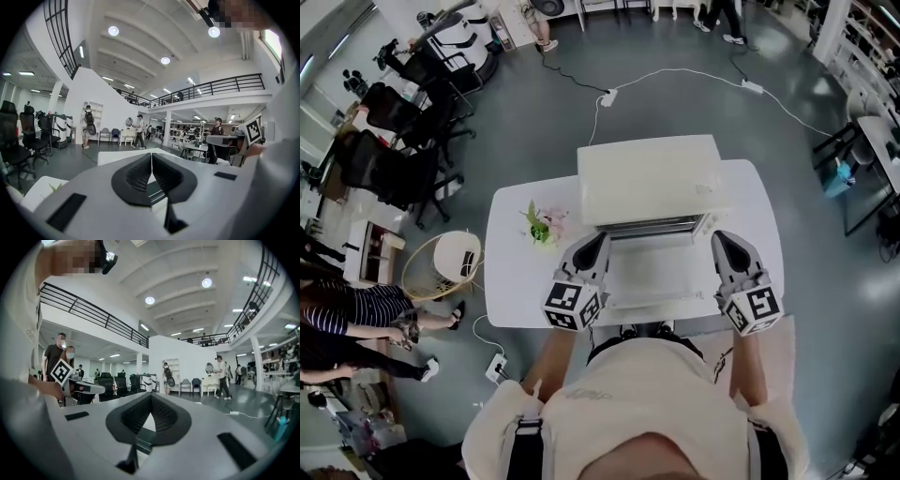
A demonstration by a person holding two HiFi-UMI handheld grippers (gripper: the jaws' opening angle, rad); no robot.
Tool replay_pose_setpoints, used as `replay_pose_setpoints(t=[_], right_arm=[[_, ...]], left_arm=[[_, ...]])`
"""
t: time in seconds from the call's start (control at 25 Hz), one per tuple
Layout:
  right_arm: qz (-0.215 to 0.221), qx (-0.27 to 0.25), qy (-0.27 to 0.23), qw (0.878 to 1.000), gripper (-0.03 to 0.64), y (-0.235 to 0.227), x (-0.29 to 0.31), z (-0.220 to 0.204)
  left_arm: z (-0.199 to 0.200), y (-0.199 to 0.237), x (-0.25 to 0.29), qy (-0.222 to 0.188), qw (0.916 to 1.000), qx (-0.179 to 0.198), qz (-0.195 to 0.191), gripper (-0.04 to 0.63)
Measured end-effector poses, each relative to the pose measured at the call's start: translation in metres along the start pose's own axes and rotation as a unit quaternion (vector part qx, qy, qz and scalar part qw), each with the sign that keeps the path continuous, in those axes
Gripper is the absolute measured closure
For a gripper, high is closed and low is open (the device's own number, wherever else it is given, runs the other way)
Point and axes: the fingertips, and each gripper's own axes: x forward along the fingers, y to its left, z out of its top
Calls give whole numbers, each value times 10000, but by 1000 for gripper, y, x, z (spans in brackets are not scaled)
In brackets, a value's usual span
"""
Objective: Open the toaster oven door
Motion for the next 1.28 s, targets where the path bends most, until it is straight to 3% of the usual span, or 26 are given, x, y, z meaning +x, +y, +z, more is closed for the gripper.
replay_pose_setpoints(t=[0.4,1.28], right_arm=[[157,5,-322,9994,609,-5,3,17],[313,42,-162,9994,611,-10,10,-1]], left_arm=[[13,-5,2,-239,9993,214,179,574],[-7,-2,9,-37,9995,117,308,574]])
